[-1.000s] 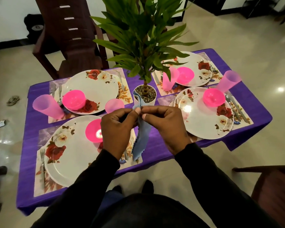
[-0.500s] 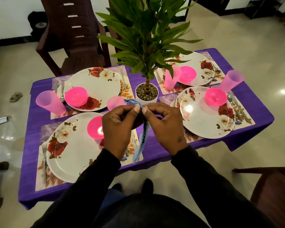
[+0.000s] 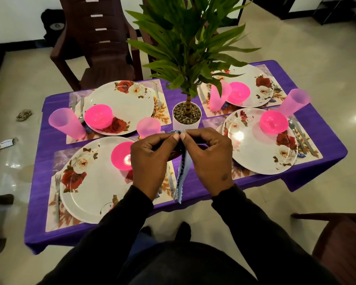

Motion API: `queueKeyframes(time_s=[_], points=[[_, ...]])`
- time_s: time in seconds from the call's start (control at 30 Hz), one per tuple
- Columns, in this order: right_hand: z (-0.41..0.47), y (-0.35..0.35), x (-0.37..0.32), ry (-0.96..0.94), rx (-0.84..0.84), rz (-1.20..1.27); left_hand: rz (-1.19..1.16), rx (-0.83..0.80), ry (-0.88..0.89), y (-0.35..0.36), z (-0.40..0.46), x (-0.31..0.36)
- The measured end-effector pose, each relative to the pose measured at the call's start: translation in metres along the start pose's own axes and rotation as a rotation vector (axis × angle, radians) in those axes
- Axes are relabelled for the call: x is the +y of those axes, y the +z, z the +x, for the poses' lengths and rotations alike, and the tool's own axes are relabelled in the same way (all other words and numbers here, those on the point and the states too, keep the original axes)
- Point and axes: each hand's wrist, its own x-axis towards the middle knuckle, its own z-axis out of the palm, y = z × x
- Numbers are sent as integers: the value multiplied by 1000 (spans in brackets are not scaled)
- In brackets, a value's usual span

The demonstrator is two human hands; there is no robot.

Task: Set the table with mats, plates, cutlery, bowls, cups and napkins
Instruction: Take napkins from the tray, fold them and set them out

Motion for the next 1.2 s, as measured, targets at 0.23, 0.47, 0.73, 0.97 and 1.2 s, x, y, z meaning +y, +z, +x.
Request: queueKeyframes(time_s=[0.23,0.47,0.73,0.97,1.2], points=[[-1,4,-1,-68,0,-33,-2,36,-5,4,-1,3],[8,3,-1,-187,-78,-129,-51,74,-86,10,-5,2],[22,-8,2,-313,-139,-206,138,-6,113,0,0,4],[38,-31,-11,-134,-363,21,664,-10,318,-30,27,-6],[49,-54,-21,-75,-462,180,377,-252,103,-39,50,8]])
